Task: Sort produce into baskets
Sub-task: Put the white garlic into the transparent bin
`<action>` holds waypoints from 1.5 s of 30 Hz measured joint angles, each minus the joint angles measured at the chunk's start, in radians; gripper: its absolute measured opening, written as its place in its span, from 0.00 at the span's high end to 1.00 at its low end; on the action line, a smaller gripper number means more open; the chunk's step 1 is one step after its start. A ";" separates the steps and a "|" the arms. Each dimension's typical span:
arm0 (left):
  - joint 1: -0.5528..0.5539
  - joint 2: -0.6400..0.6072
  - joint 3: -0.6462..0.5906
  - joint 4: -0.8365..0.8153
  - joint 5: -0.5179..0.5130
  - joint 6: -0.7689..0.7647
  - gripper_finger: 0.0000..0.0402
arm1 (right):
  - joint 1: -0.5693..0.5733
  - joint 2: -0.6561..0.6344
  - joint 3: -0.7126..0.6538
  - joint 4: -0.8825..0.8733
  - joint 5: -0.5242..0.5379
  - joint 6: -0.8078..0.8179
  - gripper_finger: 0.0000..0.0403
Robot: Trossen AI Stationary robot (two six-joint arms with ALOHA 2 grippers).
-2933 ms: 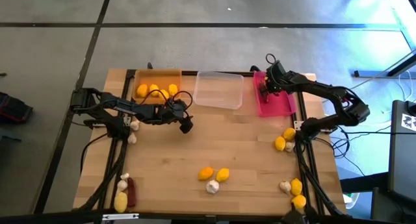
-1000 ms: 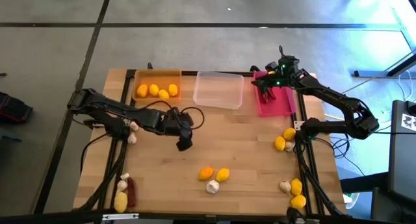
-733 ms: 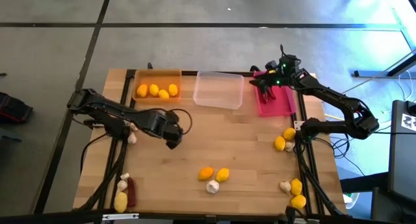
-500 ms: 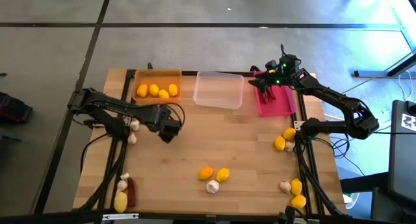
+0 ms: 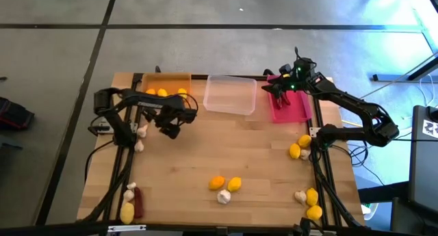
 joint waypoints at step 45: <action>0.253 0.079 -0.245 0.245 0.096 0.347 0.39 | 0.000 0.000 -0.001 -0.044 0.000 -0.024 0.21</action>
